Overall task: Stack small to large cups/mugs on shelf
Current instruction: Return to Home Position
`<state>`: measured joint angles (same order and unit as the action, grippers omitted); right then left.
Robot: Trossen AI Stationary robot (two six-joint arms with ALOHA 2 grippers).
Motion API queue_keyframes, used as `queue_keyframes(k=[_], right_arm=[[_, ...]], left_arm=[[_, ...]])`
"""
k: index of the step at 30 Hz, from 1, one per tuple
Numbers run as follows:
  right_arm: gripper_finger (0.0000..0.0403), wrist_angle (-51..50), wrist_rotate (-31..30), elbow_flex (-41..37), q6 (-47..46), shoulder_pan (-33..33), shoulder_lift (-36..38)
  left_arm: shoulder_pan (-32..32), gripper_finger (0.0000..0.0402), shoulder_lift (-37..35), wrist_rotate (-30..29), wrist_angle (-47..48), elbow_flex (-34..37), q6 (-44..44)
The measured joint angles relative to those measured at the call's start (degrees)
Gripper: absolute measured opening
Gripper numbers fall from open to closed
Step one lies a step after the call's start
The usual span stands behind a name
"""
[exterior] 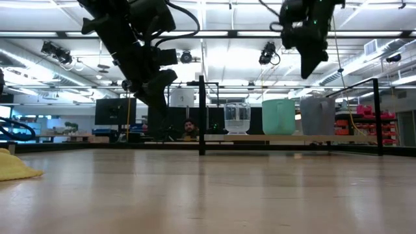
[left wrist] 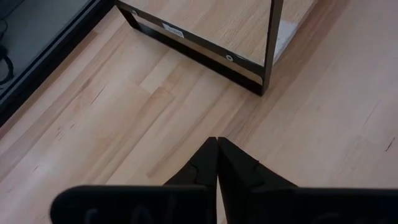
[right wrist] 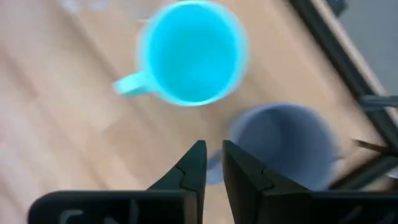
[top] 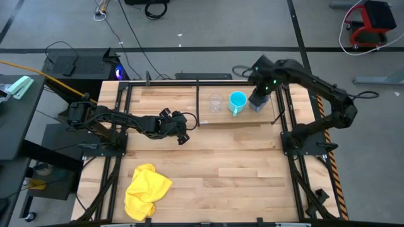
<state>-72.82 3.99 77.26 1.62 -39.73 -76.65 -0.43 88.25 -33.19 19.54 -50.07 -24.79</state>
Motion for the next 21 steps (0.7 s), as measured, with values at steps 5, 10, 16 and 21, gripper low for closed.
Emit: queue_keyframes(k=[5, 10, 16, 21], right_arm=[[0.0035, 0.6, 0.0, -0.7, -7.6, 12.9, 3.3], [0.0006, 6.6, -0.5, -0.7, -15.1, 28.2, 7.6], [0.0008, 17.2, -9.2, -0.7, -20.8, 46.3, 11.2], [0.001, 24.0, -18.5, -0.7, -22.1, 57.2, 11.8]], left_arm=[[0.0, 0.0013, 0.0, -0.7, -0.1, 0.0, 0.0], [0.0, 0.0025, 0.0, -0.9, -1.2, 0.0, 0.0], [-0.2, 0.0032, 0.0, -0.9, -1.8, 0.0, -0.5], [-0.2, 0.0027, 0.0, -0.8, -1.8, 0.0, -0.1]])
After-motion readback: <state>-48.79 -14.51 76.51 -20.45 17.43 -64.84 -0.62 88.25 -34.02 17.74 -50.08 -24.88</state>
